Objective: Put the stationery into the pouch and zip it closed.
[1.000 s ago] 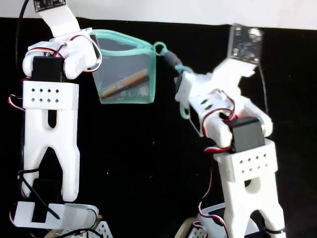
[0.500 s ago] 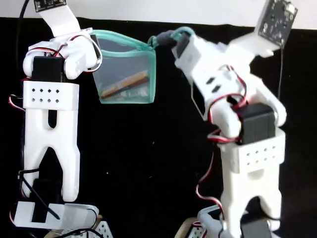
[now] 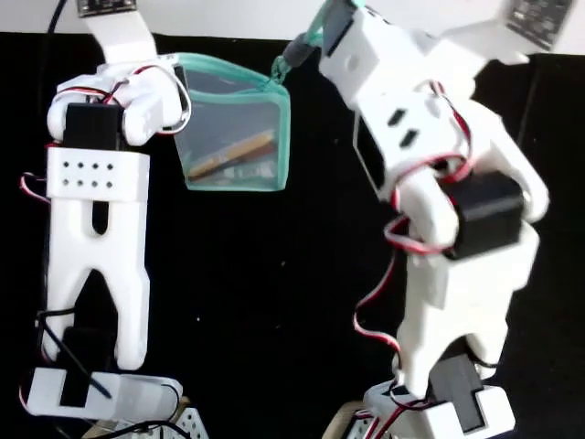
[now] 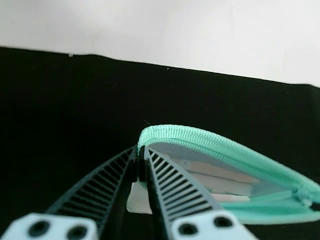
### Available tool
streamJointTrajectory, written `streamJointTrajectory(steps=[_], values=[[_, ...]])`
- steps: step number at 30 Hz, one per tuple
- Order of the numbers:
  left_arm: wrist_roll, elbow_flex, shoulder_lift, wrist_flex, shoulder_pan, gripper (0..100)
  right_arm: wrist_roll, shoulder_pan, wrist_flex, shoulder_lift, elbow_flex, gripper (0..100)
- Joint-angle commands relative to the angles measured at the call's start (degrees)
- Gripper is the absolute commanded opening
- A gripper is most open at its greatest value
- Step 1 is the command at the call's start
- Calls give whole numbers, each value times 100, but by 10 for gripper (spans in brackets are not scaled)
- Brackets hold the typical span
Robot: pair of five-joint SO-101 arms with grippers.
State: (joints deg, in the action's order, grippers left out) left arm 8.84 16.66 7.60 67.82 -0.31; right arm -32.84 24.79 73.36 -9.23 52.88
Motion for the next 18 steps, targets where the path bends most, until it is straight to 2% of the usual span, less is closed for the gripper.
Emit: streamJointTrajectory(steps=[1, 3, 12, 18], values=[[-299, -84, 523, -9, 338, 8, -53, 286, 110, 4, 629, 5], [-378, -13, 497, -9, 356, 21, -53, 338, 110, 4, 734, 5], [-378, 637, 470, 79, 356, 208, -53, 356, 110, -40, 796, 5], [-387, 1974, 470, 976, 435, 220, -53, 356, 92, -31, 796, 5]])
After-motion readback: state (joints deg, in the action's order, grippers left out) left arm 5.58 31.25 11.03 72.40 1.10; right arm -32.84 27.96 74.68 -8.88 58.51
